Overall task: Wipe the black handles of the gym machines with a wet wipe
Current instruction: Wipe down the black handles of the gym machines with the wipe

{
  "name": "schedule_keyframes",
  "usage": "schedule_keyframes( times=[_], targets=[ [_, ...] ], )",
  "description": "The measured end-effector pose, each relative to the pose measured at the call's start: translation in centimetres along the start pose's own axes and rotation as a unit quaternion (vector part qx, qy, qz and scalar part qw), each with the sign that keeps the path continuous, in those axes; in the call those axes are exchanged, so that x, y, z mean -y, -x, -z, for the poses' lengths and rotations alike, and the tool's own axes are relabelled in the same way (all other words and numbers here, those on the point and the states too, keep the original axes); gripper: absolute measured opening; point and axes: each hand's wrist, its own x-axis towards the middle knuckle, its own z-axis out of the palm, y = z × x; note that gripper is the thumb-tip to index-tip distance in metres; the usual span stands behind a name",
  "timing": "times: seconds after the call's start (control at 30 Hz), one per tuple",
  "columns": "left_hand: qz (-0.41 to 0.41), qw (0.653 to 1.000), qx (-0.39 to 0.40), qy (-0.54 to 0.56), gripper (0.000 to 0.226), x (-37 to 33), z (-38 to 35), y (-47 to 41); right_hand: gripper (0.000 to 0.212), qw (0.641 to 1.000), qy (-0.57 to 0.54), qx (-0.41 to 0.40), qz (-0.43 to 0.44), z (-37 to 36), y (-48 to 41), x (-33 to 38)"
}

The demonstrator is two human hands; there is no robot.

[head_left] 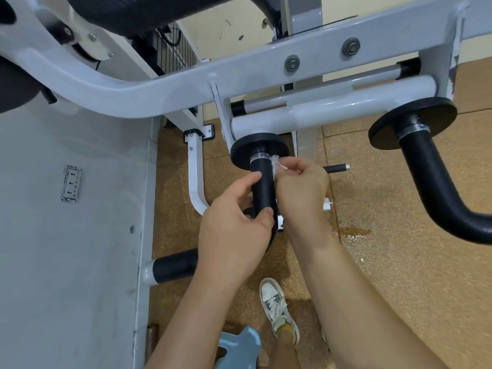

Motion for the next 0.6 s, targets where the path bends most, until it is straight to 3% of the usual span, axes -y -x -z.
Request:
schedule_keyframes(
  times=[0.07,0.17,0.3,0.4,0.47,0.53,0.6],
  targets=[
    [0.0,1.0,0.003,0.011,0.055,0.0,0.0,0.0,0.008,0.999,0.039,-0.006,0.015,-0.2,0.0,0.1],
    [-0.006,1.0,0.006,0.017,0.053,0.0,0.2,-0.2,0.007,0.976,0.149,-0.028,0.155,0.3,1.1,1.1],
    [-0.032,0.999,0.016,0.014,0.046,0.1,0.5,-0.4,0.014,0.89,0.324,-0.026,0.319,0.1,1.2,2.1],
    [-0.029,0.996,-0.002,0.08,0.041,-0.2,1.1,-1.1,0.013,0.846,0.35,-0.014,0.402,-0.6,1.7,2.3],
    [-0.023,0.994,-0.028,0.102,0.032,-0.6,1.5,-1.8,0.014,0.842,0.351,0.05,0.406,-0.4,1.5,2.5],
    [-0.054,0.996,-0.046,0.053,0.026,-0.8,1.5,-2.5,0.02,0.845,0.344,0.157,0.378,0.8,1.2,2.8],
    [-0.1,0.991,-0.061,-0.059,0.028,-0.9,0.9,-3.0,0.031,0.889,0.259,0.191,0.326,2.4,1.2,3.0]
  ],
)
